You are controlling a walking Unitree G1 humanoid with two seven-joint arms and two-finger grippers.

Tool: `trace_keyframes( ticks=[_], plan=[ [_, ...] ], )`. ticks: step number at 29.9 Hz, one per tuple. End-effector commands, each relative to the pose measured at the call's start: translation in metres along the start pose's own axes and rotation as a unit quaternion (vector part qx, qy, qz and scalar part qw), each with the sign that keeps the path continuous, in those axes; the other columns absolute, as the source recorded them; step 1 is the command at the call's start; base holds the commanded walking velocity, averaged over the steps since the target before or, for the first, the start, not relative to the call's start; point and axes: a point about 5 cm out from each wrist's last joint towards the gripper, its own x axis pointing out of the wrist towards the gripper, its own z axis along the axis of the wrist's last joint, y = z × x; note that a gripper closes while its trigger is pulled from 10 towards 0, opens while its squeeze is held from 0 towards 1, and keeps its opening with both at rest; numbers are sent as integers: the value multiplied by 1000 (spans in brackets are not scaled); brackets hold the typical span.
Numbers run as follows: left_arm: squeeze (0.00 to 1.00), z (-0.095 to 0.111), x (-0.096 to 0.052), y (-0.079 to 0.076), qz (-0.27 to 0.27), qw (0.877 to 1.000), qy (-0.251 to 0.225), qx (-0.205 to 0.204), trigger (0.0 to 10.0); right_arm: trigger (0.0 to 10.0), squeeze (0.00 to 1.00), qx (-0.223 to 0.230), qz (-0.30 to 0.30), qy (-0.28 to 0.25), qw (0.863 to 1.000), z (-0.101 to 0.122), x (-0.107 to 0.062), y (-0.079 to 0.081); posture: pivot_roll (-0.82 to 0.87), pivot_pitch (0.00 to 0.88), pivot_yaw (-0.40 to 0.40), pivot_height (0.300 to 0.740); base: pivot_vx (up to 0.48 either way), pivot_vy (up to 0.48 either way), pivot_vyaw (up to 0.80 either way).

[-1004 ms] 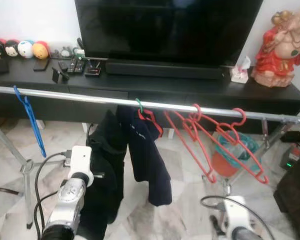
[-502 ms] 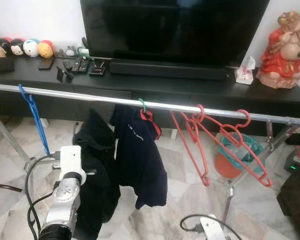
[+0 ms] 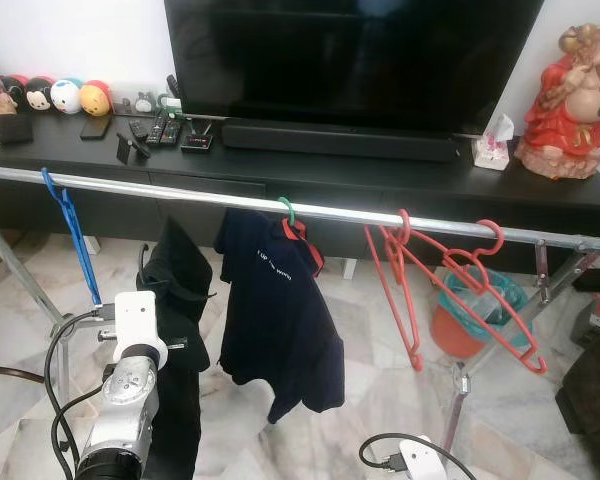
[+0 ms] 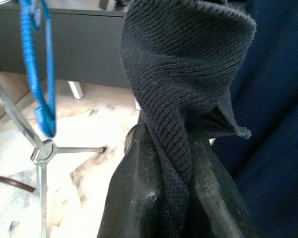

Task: Hang hanger

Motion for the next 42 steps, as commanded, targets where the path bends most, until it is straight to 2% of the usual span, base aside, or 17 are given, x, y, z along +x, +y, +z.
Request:
trace_keyframes(
  ticks=[1,3,20,35,39,42],
  plan=[
    [0,12,4,-1,3,1000,-23,-3,10000,10000,0,-8,4,-5,1000,2,0,2,-148,0,-57,740,255,0,587],
    [0,12,4,-1,2,1000,-23,-3,10000,10000,0,8,6,-7,1000,1,1,4,-148,0,-57,740,259,0,0],
    [0,13,4,-5,-15,999,-28,4,10000,10000,0,-11,11,-4,1000,1,1,6,-149,0,-51,740,267,0,0],
    [0,15,3,-6,-21,999,-37,6,10000,10000,0,-4,-8,2,1000,0,1,-1,-150,0,-50,740,279,0,0],
    [0,17,3,-7,-30,999,-43,13,10000,10000,0,-9,-1,4,1000,0,1,1,-144,0,-50,740,281,0,0],
    [0,18,2,-7,-37,998,-49,32,10000,10000,0,-17,3,10,1000,-1,1,2,-145,0,-50,740,276,0,0]
  ],
)
